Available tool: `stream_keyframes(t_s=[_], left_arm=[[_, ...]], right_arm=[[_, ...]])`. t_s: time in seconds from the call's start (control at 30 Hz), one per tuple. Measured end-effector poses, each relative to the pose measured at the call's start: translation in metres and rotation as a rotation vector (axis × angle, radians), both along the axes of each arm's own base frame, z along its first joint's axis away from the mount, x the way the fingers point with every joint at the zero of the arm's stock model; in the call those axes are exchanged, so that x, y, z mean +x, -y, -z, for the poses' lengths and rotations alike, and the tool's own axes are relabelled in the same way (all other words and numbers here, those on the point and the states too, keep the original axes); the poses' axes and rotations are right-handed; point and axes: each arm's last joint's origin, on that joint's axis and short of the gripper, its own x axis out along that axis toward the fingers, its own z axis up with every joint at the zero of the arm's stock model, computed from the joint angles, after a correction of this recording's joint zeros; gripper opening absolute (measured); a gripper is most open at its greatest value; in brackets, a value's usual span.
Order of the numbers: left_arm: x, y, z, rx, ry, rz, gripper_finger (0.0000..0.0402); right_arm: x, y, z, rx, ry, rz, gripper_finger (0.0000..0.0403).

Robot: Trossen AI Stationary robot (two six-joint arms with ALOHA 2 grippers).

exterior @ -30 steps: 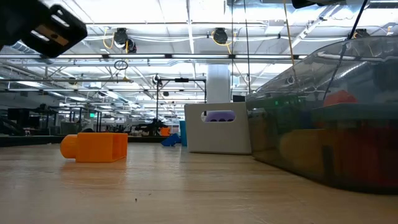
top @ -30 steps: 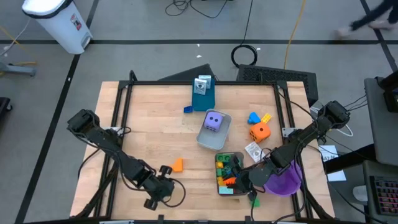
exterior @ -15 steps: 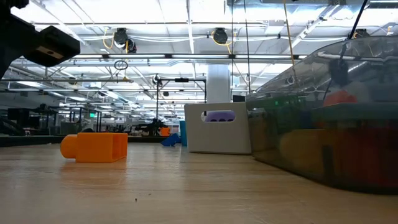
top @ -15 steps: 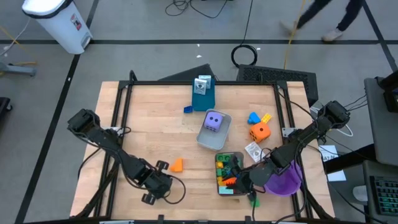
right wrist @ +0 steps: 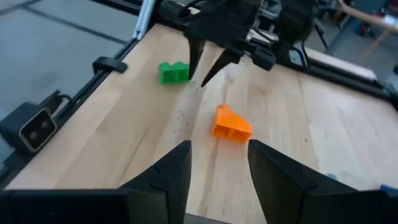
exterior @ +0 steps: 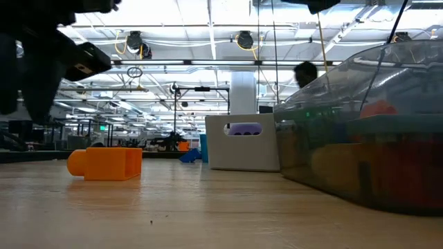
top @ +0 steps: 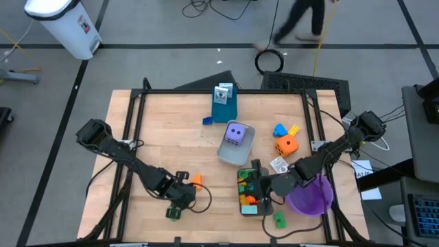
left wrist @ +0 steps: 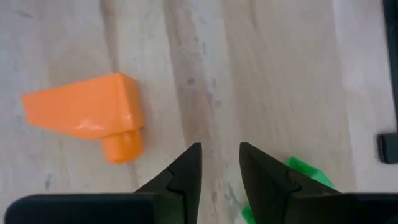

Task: Pick & Place Toys
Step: Put the blue game piece into the black bin

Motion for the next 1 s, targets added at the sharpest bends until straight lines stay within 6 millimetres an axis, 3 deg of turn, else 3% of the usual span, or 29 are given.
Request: stream_keyframes(t_s=[0.23,0.47,0.7,1.0], left_arm=[[0.015,-0.031,0.001,0.024,-0.022,-0.086,0.0114],[0.028,-0.089,0.004,0.188,-0.066,-0.124,0.0121],[0.035,-0.168,0.004,0.388,-0.100,-0.287,0.0201],[0.039,-0.253,-0.001,0.390,-0.005,-0.268,0.0317]], right_arm=[[0.001,0.002,0.000,0.074,-0.011,0.040,0.0153],[0.001,0.002,0.000,0.123,-0.018,0.059,0.0153],[0.000,0.003,0.002,0.110,-0.038,0.061,0.0153],[-0.002,0.007,0.010,0.038,-0.111,0.063,0.0153]])
